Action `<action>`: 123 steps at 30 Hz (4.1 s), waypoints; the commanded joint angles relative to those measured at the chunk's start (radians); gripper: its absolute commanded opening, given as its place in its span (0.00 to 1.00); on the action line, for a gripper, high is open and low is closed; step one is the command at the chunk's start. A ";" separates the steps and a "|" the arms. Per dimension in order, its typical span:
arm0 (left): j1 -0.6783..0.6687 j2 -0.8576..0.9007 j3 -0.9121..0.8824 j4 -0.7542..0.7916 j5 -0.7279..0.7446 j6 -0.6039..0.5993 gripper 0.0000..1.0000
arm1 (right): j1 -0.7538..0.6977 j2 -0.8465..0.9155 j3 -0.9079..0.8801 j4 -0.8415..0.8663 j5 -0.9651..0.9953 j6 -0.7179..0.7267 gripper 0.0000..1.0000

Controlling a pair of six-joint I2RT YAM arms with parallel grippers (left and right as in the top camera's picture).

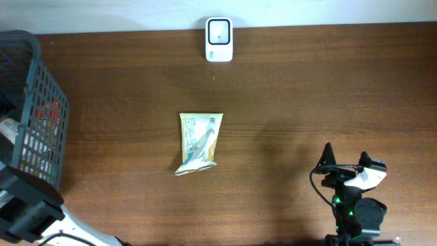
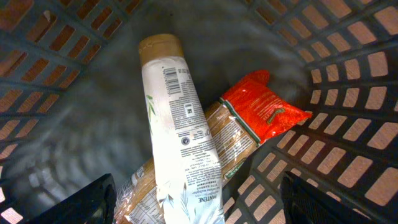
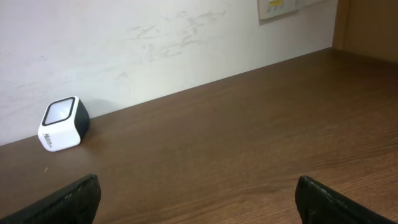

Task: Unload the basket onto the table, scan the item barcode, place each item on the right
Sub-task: 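Reach the left gripper back into the basket toward the white tube, then lift the white tube out and place it beside the snack bag, then reach the left gripper into the basket toward the red-topped pasta bag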

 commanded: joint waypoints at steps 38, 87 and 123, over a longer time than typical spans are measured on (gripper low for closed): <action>0.024 0.071 0.291 -0.085 0.138 0.031 0.00 | 0.006 -0.005 -0.005 -0.007 0.006 0.007 0.99; -0.895 -0.353 -0.760 0.357 0.138 0.016 0.96 | 0.006 -0.005 -0.005 -0.007 0.006 0.007 0.99; -0.239 -0.366 -0.010 -0.007 -0.002 0.058 0.99 | 0.006 -0.005 -0.005 -0.007 0.005 0.007 0.99</action>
